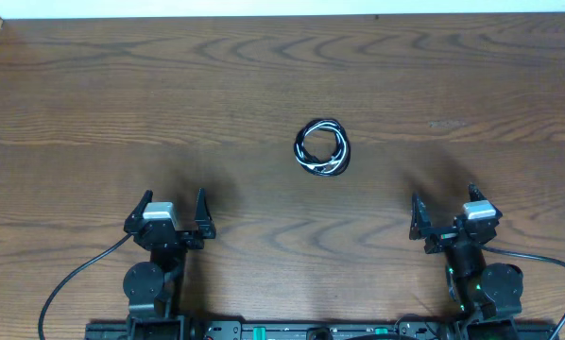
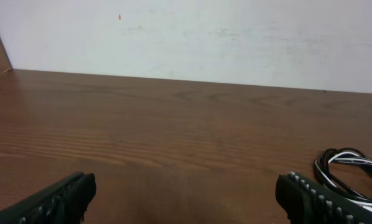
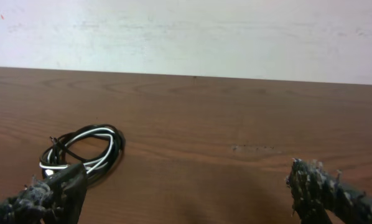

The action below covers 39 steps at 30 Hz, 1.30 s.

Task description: Untangle cables

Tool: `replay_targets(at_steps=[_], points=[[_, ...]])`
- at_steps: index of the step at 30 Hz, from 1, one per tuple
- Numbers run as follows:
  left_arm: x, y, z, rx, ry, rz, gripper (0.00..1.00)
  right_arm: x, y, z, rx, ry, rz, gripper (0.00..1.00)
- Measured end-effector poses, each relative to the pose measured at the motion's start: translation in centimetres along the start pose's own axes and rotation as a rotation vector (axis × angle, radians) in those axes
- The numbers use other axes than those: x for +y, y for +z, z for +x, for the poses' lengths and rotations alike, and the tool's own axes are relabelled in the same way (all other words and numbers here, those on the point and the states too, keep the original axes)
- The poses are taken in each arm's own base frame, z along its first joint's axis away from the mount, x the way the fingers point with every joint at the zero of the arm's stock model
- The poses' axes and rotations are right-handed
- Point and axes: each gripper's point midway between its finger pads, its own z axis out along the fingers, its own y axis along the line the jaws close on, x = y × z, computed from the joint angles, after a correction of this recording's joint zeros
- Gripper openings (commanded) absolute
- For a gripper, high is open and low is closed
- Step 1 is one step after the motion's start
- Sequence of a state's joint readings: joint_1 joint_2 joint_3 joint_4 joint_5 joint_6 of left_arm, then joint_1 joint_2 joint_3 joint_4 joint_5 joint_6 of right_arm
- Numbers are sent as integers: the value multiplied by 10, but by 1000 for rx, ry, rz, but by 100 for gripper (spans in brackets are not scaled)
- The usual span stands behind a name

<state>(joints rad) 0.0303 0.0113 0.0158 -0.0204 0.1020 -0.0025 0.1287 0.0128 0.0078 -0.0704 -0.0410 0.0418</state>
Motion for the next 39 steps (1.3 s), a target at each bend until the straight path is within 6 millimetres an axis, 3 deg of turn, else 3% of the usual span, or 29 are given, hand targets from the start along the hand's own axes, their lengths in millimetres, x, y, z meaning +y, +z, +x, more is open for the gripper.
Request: replay_targets(at_steps=[17, 39], points=[[5, 0, 0, 1, 0, -27, 98, -16, -1, -4, -16, -51, 93, 99], [5, 0, 0, 2, 0, -27, 98, -17, -1, -11, -46, -53, 101, 99]])
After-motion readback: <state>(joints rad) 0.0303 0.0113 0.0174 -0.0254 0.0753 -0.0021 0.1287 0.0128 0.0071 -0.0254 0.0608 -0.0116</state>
